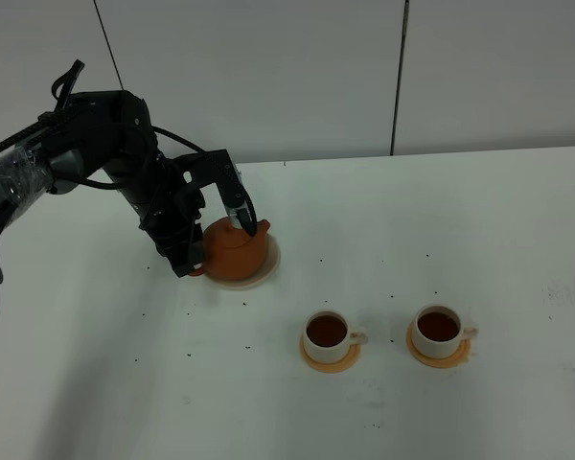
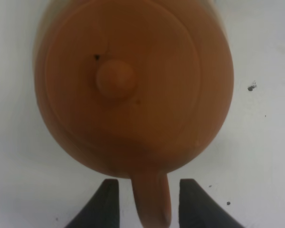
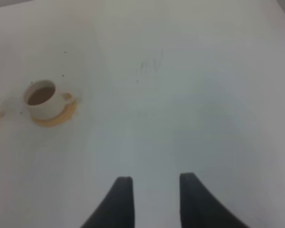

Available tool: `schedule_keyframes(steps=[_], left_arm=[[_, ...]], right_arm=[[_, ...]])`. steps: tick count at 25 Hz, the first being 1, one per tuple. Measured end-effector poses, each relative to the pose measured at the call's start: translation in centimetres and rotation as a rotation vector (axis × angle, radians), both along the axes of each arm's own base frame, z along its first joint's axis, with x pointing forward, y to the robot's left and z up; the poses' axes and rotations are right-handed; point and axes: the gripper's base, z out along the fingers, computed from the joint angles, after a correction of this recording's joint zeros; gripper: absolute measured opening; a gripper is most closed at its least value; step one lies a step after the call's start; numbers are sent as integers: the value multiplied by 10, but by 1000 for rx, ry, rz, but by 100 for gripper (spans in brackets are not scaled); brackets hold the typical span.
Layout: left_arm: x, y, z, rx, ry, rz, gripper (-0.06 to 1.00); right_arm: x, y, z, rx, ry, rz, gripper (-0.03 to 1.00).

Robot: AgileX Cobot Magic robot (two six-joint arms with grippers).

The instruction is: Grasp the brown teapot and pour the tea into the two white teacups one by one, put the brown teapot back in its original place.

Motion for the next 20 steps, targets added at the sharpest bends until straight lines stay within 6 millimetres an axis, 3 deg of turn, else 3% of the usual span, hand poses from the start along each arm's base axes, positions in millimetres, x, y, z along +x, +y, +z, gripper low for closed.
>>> schedule_keyframes(steps=[13,20], left_arm=[[-2,-3,5,-38,11,9,38],[-12,-1,52,-60,-58,4,38]], right_arm=[[0,0,0,0,0,0,24],[0,0,0,0,0,0,24]])
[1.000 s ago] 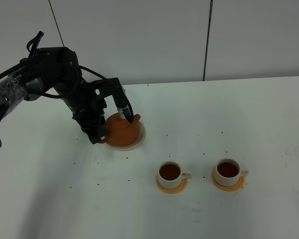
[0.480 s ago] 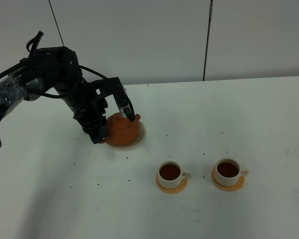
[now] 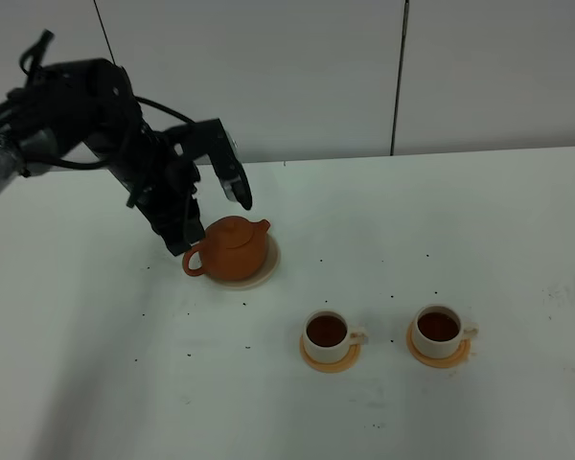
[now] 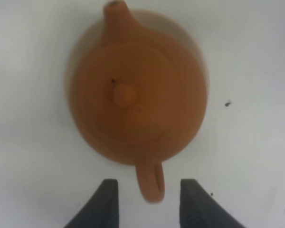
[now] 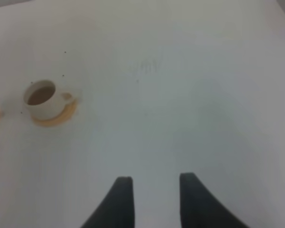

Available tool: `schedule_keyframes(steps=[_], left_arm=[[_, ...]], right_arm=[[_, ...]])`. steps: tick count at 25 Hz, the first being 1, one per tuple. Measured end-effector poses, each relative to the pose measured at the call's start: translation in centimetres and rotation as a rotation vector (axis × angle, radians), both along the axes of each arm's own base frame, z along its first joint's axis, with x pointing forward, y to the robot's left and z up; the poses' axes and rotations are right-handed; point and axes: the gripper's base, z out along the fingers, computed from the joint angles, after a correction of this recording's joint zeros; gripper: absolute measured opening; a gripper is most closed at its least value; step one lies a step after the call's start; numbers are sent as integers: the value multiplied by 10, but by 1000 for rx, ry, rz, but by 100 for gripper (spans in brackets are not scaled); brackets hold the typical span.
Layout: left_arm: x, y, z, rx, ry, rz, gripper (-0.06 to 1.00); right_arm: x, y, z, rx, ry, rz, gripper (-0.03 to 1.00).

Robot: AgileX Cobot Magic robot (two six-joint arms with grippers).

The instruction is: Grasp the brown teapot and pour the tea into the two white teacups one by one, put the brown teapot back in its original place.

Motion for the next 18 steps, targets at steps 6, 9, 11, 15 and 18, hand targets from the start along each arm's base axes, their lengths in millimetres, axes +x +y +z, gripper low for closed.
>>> schedule_keyframes(steps=[6,9,11,15,18], left_arm=[[-24,6,60,-11,-55,-3,37],[-46,16,103,25,-104,25,35],[-65,28,137,75,-179,60,31],[-107,53,190,169,-339,150,22],[-138,72,208,181,-385,225,16]], right_arm=[[0,0,0,0,0,0,24],[0,0,0,0,0,0,24],[0,0,0,0,0,0,24],[0,0,0,0,0,0,24],[0,0,0,0,0,0,24]])
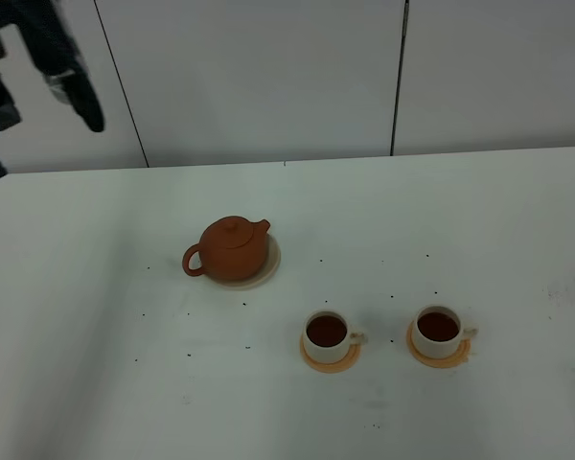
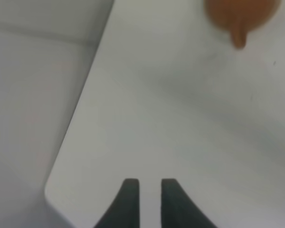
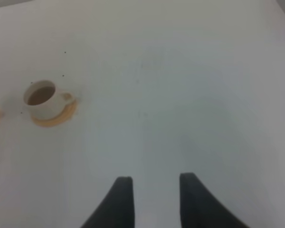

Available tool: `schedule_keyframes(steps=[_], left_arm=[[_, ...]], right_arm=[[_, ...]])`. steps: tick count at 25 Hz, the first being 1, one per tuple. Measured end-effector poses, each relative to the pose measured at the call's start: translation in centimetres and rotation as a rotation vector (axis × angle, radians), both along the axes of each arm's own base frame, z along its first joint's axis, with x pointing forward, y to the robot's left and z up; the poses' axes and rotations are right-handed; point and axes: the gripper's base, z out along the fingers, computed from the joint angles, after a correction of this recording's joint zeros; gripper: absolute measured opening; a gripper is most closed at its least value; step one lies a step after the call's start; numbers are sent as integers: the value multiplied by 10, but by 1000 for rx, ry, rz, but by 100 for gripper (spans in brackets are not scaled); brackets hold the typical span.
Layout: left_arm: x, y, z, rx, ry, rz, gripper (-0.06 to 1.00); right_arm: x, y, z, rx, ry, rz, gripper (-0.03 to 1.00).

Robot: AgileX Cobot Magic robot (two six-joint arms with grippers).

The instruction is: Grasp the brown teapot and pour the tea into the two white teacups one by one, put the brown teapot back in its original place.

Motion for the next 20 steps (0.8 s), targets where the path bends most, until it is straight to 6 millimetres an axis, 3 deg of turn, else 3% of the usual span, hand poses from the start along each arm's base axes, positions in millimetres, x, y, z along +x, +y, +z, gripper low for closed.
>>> schedule_keyframes(steps=[5,10,15,20], left_arm=[[-51,40,-2,-41,3,160,12],[-117,70,-10,-96,-20,312,12],[-192,78,-12,-143,-147,446,12],[-244,72,-26,-229,-253,552,12]], right_arm=[[0,0,0,0,0,0,24],[0,0,0,0,0,0,24],[0,0,0,0,0,0,24],[0,0,0,0,0,0,24]])
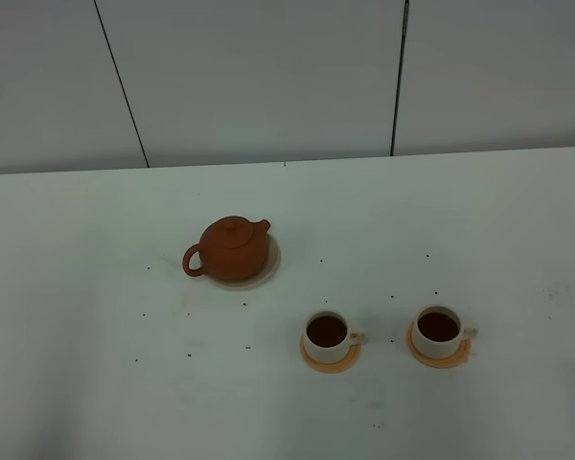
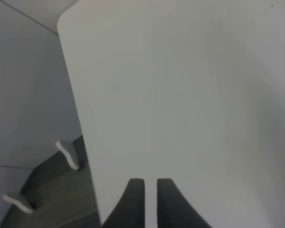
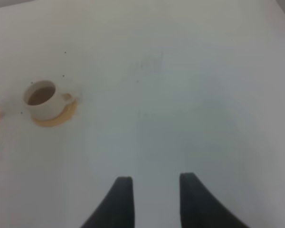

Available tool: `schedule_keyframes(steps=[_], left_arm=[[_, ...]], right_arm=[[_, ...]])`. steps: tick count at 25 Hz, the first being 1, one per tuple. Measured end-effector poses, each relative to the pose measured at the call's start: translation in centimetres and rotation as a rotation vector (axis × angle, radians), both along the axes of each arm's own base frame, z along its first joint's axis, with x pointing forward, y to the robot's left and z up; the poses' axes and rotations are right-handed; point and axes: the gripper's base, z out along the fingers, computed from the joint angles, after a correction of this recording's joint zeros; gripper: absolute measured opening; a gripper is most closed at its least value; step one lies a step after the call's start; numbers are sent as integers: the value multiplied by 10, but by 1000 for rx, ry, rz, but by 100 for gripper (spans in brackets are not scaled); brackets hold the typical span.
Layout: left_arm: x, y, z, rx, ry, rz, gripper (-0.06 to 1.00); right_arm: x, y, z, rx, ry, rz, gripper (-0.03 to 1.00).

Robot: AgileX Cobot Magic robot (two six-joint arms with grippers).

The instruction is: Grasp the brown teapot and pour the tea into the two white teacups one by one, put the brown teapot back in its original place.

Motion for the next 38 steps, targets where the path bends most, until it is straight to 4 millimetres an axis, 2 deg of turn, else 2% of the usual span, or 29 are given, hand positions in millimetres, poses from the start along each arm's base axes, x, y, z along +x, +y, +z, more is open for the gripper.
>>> schedule_keyframes(steps=[9,13,18,21,24,33,38], left_arm=[[-64,-13,-33,-258,-238,225,12],[-81,-21,-50,-390,-312,263,12],[-85,-30,-83,-502,-282,237,12],[-83,-30,-105,-512,-240,245,12],[-81,-31,-119,-519,-213,248,12],[-81,-29,-124,-506,-207,258,12],[-76,-27,-116,-489,-307,241,13]], right_arm=[[0,0,0,0,0,0,24],[0,0,0,0,0,0,24],[0,0,0,0,0,0,24],[0,0,0,0,0,0,24],[0,0,0,0,0,0,24],[0,0,0,0,0,0,24],[0,0,0,0,0,0,24]])
